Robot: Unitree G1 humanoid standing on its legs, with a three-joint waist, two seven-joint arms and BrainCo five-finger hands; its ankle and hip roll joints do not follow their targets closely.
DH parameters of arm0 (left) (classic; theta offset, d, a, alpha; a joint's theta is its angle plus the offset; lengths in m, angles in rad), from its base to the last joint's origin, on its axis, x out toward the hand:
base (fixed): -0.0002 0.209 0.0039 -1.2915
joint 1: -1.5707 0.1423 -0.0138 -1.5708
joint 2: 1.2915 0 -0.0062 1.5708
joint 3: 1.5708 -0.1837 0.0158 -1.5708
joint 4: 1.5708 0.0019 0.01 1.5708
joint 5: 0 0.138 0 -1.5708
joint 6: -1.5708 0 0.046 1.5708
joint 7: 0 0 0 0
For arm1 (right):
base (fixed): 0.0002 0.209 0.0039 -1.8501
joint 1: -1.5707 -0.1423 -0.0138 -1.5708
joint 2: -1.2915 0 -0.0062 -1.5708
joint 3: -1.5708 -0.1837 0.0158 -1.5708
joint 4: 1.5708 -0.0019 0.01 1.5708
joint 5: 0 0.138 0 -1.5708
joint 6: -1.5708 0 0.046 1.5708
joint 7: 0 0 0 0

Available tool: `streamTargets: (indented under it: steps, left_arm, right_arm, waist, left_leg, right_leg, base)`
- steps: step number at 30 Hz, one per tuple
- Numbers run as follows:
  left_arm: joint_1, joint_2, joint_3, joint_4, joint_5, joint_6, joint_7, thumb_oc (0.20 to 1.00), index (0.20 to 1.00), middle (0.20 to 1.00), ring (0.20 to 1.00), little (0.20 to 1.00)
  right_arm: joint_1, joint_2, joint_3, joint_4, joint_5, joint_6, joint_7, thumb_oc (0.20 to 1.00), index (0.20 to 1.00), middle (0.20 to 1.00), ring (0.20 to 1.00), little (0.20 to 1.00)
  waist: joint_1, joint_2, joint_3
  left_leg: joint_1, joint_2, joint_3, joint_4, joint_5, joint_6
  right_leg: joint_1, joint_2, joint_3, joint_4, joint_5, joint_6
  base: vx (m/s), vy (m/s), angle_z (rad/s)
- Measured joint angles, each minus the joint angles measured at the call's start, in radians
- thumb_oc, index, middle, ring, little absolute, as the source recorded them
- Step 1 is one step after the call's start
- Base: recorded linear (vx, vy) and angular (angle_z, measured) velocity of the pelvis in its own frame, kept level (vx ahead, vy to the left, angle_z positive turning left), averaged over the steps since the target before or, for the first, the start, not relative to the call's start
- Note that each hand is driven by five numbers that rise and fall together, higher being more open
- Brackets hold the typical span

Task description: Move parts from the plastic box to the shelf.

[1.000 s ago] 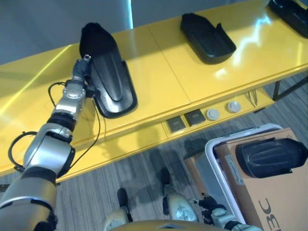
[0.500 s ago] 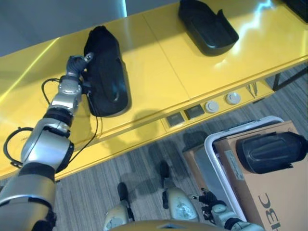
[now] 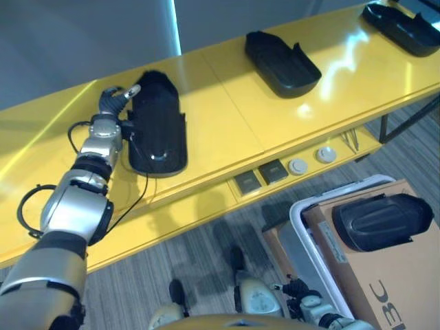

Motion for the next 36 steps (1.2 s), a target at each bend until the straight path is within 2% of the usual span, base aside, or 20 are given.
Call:
streamTargets:
  steps: [2,4,9,15,17,19,20,21,22,24,26,27,29,32,36]
  left_arm:
    - [0.012,-0.002,0.008,-0.001,-0.045,0.000,-0.004,1.000,1.000,1.000,1.000,1.000]
    - [0.012,-0.004,0.008,0.001,-0.049,0.001,-0.004,1.000,1.000,1.000,1.000,1.000]
    - [0.036,-0.028,0.008,0.001,-0.053,0.001,0.002,1.000,1.000,1.000,1.000,1.000]
    - [0.051,-0.035,0.006,-0.029,-0.053,0.001,0.016,1.000,1.000,1.000,1.000,1.000]
    - [0.117,-0.034,-0.008,-0.176,-0.027,-0.003,0.032,1.000,1.000,1.000,1.000,1.000]
    - [0.318,-0.024,-0.038,-0.543,0.090,-0.032,0.048,1.000,1.000,1.000,1.000,1.000]
    - [0.524,-0.012,-0.004,-0.796,0.136,-0.079,0.029,1.000,1.000,1.000,1.000,1.000]
    - [0.680,-0.032,0.009,-0.888,0.156,-0.104,0.011,1.000,1.000,1.000,1.000,1.000]
    - [0.795,-0.053,0.064,-0.948,0.154,-0.108,0.008,0.558,0.558,0.558,0.558,0.558]
    - [0.988,-0.083,0.155,-1.054,0.132,-0.112,-0.015,0.200,0.200,0.200,0.200,0.200]
    - [1.149,-0.085,0.208,-1.131,0.107,-0.115,-0.054,0.200,0.200,0.200,0.200,0.200]
    - [1.185,-0.097,0.239,-1.135,0.078,-0.118,-0.076,0.200,0.200,0.200,0.200,0.200]
    - [1.263,-0.127,0.276,-1.194,0.044,-0.141,-0.106,0.200,0.200,0.200,0.200,0.200]
    - [1.314,-0.154,0.267,-1.257,0.034,-0.150,-0.143,0.200,0.200,0.200,0.200,0.200]
    - [1.278,-0.133,0.189,-1.260,0.035,-0.158,-0.190,0.200,0.200,0.200,0.200,0.200]
  right_arm:
    - [0.014,0.002,0.005,0.000,0.000,0.002,0.002,1.000,1.000,1.000,1.000,1.000]
    - [0.010,0.005,0.007,-0.001,-0.001,0.003,0.003,1.000,1.000,1.000,1.000,1.000]
    - [0.045,0.025,0.014,0.002,-0.004,0.004,0.032,1.000,1.000,1.000,1.000,1.000]
    - [0.061,0.029,0.013,0.031,-0.004,0.005,0.039,1.000,1.000,1.000,1.000,1.000]
    - [0.061,0.028,0.013,0.030,-0.005,0.005,0.038,1.000,1.000,1.000,1.000,1.000]
    - [0.081,0.025,-0.003,-0.003,-0.006,0.004,0.037,1.000,1.000,1.000,1.000,1.000]
    - [0.105,0.023,-0.045,-0.047,-0.005,-0.004,0.037,1.000,1.000,1.000,1.000,1.000]
    - [0.119,0.026,-0.057,-0.049,-0.007,-0.006,0.037,1.000,1.000,1.000,1.000,1.000]
    - [0.122,0.030,-0.078,-0.051,-0.009,-0.008,0.038,1.000,1.000,1.000,1.000,1.000]
    - [0.124,0.039,-0.113,-0.050,-0.021,-0.009,0.038,1.000,1.000,1.000,1.000,1.000]
    - [0.145,0.047,-0.137,-0.047,-0.034,-0.011,0.038,1.000,1.000,1.000,1.000,1.000]
    - [0.157,0.049,-0.151,-0.043,-0.036,-0.013,0.037,1.000,1.000,1.000,1.000,1.000]
    - [0.158,0.051,-0.157,-0.042,-0.039,-0.027,0.037,1.000,1.000,1.000,1.000,1.000]
    - [0.155,0.050,-0.158,-0.024,-0.039,-0.029,0.036,1.000,1.000,1.000,1.000,1.000]
    - [0.144,0.047,-0.153,-0.005,-0.039,-0.043,0.035,1.000,1.000,1.000,1.000,1.000]
  waist:
    - [0.002,0.006,-0.052]
    - [0.005,0.006,-0.066]
    - [0.019,0.018,-0.184]
    - [0.040,0.011,-0.217]
    - [0.046,0.011,-0.218]
    - [0.056,0.010,-0.217]
    - [0.056,0.014,-0.215]
    - [0.079,0.006,-0.206]
    - [0.087,0.003,-0.198]
    - [0.090,-0.003,-0.183]
    - [0.106,-0.018,-0.164]
    - [0.149,-0.025,-0.152]
    - [0.163,-0.026,-0.139]
    - [0.182,-0.027,-0.135]
    - [0.179,-0.019,-0.131]
  left_leg:
    - [0.013,0.000,-0.002,0.001,-0.004,0.004]
    - [0.020,-0.001,-0.002,0.000,-0.006,0.005]
    - [0.043,-0.003,-0.017,-0.002,-0.022,0.009]
    - [0.039,-0.002,-0.026,-0.002,-0.018,0.013]
    - [0.028,-0.002,-0.042,-0.002,-0.015,0.013]
    - [0.031,-0.001,-0.055,-0.002,-0.015,0.012]
    - [0.040,0.000,-0.051,-0.002,-0.017,0.009]
    - [0.051,0.001,-0.053,-0.001,-0.018,0.010]
    - [0.050,0.001,-0.050,-0.002,-0.022,0.013]
    - [0.051,0.000,-0.049,-0.002,-0.025,0.013]
    - [0.053,-0.001,-0.051,-0.001,-0.025,0.013]
    - [0.050,-0.002,-0.053,-0.001,-0.024,0.013]
    - [0.048,-0.002,-0.055,-0.002,-0.025,0.014]
    - [0.047,-0.003,-0.058,-0.002,-0.025,0.014]
    - [0.042,-0.002,-0.065,-0.002,-0.025,0.014]
  right_leg:
    - [0.015,-0.002,-0.005,0.000,-0.002,0.000]
    - [0.021,-0.002,-0.005,0.000,-0.003,0.001]
    - [0.051,-0.007,-0.010,-0.007,-0.029,0.006]
    - [0.055,-0.012,-0.034,-0.006,-0.029,0.005]
    - [0.057,-0.014,-0.042,-0.006,-0.029,0.005]
    - [0.069,-0.014,-0.061,-0.006,-0.033,0.007]
    - [0.073,-0.012,-0.058,-0.007,-0.035,0.009]
    - [0.084,-0.012,-0.063,-0.007,-0.039,0.015]
    - [0.084,-0.013,-0.061,-0.007,-0.040,0.013]
    - [0.085,-0.014,-0.060,-0.007,-0.041,0.014]
    - [0.084,-0.015,-0.058,-0.007,-0.042,0.015]
    - [0.082,-0.017,-0.060,-0.007,-0.042,0.016]
    - [0.085,-0.020,-0.061,-0.007,-0.044,0.016]
    - [0.083,-0.020,-0.063,-0.007,-0.046,0.016]
    - [0.086,-0.019,-0.065,-0.007,-0.047,0.017]
  base:
    - [0.05,0.033,0.05]
    - [0.02,0.011,0.02]
    - [0.02,0.010,0.07]
    - [0.00,0.001,0.06]
    - [-0.02,-0.013,0.19]
    - [0.00,-0.004,0.14]
    - [0.03,0.017,0.10]
    - [0.00,0.000,0.00]
    - [0.00,0.000,0.00]
    - [0.01,0.007,-0.05]
    - [0.00,0.006,0.08]
    - [0.00,0.014,0.05]
    - [0.00,0.008,0.02]
    - [0.00,0.013,0.05]
    - [0.00,0.000,0.00]
